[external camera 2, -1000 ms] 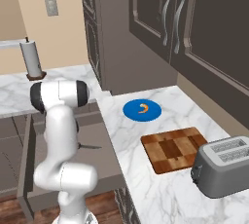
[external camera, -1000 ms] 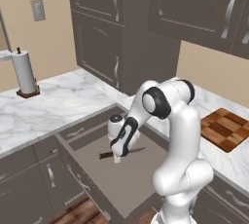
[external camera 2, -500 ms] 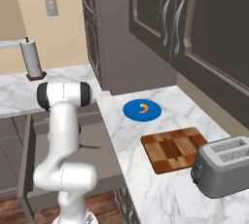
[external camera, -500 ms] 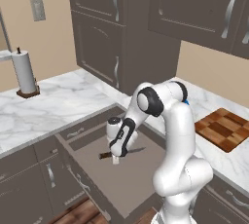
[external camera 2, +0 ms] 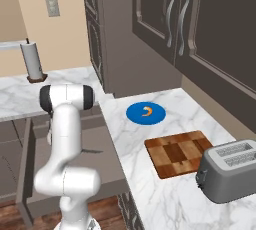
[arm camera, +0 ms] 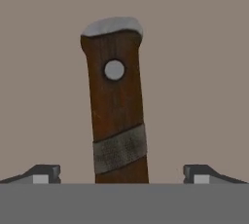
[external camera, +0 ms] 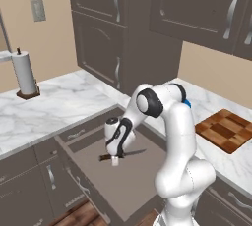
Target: Pick up the knife from the drawer and place it on the cutting board. Then place the meat from the plate to the cutting board.
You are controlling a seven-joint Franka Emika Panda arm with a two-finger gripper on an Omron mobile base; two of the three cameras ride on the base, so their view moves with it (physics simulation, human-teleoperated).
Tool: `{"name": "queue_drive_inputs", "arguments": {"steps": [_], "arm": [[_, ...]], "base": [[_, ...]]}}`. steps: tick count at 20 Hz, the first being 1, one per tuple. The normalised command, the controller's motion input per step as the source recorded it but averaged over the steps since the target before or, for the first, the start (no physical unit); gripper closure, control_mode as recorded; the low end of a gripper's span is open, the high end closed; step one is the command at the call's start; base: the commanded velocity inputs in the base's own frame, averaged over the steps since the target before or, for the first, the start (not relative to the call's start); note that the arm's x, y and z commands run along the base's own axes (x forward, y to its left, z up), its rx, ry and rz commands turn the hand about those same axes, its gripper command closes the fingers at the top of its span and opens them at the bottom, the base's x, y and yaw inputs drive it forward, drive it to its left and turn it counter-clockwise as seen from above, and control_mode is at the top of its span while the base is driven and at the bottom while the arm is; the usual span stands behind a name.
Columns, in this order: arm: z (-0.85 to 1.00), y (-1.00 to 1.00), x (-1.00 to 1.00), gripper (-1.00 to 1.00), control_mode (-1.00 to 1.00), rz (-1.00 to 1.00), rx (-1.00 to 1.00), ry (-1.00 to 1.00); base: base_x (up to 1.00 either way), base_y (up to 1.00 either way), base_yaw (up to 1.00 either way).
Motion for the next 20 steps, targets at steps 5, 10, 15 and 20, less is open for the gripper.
{"name": "queue_drive_inputs", "arguments": {"steps": [5, 10, 15, 20], "arm": [[-0.76, 0.11, 0.00, 1.00, -1.00, 0.00, 0.04, 0.11], [-0.65, 0.08, 0.00, 1.00, -1.00, 0.00, 0.03, 0.03], [-0.51, 0.00, -0.02, 1.00, -1.00, 0.00, 0.02, -0.07], [0.01, 0.01, -0.12, 1.00, -1.00, 0.00, 0.00, -0.07]], "base": [[0.00, 0.00, 0.00], [0.00, 0.00, 0.00], [0.00, 0.00, 0.00], [0.00, 0.00, 0.00]]}}
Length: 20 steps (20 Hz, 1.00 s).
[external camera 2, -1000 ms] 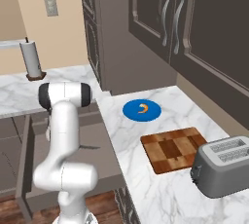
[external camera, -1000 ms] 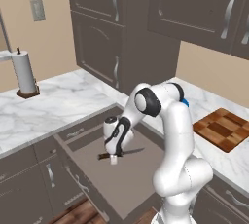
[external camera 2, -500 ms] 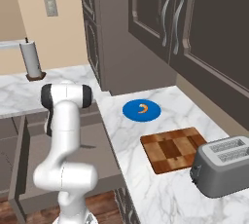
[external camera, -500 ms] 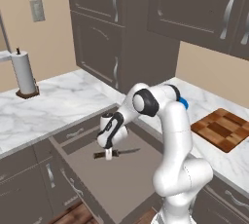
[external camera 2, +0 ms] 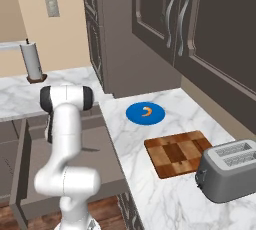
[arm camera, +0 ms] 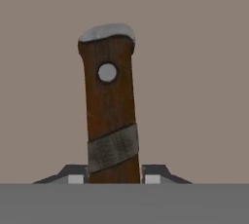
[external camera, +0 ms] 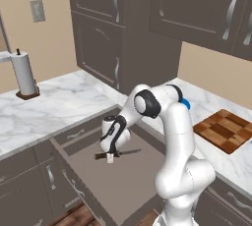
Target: Pick up the knife from the drawer and place it on the cutting board. Then place the meat from the plate to the cutting board.
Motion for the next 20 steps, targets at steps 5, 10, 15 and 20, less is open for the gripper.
{"name": "queue_drive_inputs", "arguments": {"steps": [5, 10, 15, 20], "arm": [[0.81, 0.00, -0.31, 1.00, -1.00, -0.06, -0.03, -0.21], [1.00, 0.04, -0.16, 1.00, -1.00, -0.06, -0.02, 0.14], [0.92, 0.08, -0.21, 1.00, -1.00, -0.06, -0.05, 0.22], [0.87, -0.06, -0.05, 1.00, -1.00, -0.07, -0.28, 0.06]], "base": [[0.00, 0.00, 0.00], [0.00, 0.00, 0.00], [0.00, 0.00, 0.00], [0.00, 0.00, 0.00]]}}
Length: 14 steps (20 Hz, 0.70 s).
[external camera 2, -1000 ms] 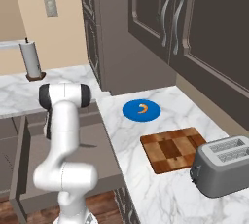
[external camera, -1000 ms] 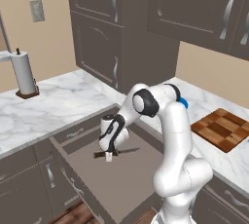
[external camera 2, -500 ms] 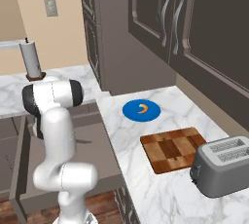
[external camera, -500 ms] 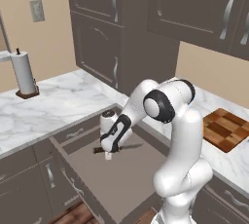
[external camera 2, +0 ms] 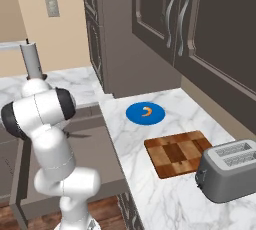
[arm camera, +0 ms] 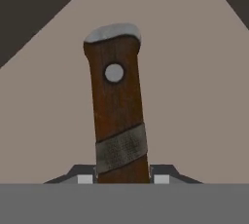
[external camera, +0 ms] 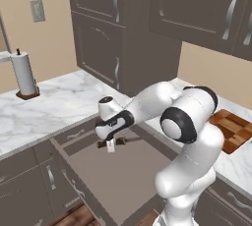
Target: Pick up the knife from the drawer and place it on the cutting board. Then place the meat from the plate to the cutting board.
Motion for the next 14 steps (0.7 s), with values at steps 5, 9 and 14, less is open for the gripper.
{"name": "queue_drive_inputs", "arguments": {"steps": [5, 9, 14], "arm": [[0.81, -0.26, 0.00, 1.00, -1.00, -0.30, -0.14, 0.19], [0.90, -0.33, 0.00, 1.00, -1.00, -0.39, -0.09, 0.26], [0.29, -0.39, 0.00, 1.00, -1.00, -0.50, -0.04, 0.15]], "base": [[0.00, 0.00, 0.00], [0.00, 0.00, 0.00], [0.00, 0.00, 0.00]]}}
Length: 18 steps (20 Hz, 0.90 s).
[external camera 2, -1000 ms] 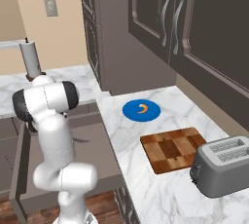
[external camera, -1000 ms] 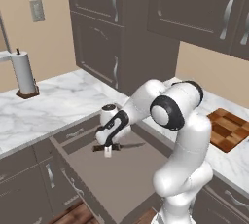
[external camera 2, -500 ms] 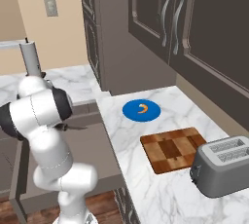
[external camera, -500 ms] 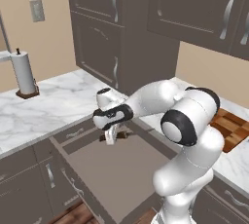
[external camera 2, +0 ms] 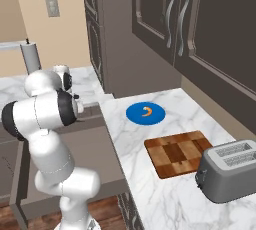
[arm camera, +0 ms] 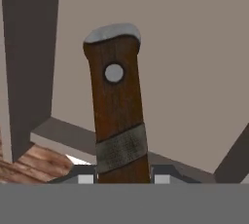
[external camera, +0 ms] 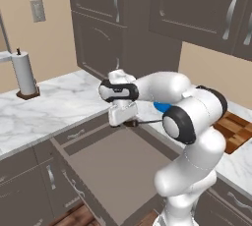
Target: Pick up the knife from the drawer and place it on the cutting board. Then place the meat from the plate to the cutting board.
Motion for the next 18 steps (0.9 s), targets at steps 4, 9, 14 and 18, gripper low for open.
{"name": "queue_drive_inputs", "arguments": {"steps": [4, 9, 14, 18], "arm": [[0.05, -0.43, 0.00, 1.00, -1.00, -0.38, -0.05, 0.08], [0.20, -0.22, 0.00, 1.00, -1.00, -0.24, -0.10, 0.08], [0.26, -0.29, -0.07, 1.00, -1.00, -0.20, -0.13, 0.00], [0.11, -0.44, 0.00, 1.00, -1.00, -0.19, -0.05, 0.00]], "base": [[0.00, 0.00, 0.00], [0.00, 0.00, 0.00], [0.00, 0.00, 0.00], [0.00, 0.00, 0.00]]}}
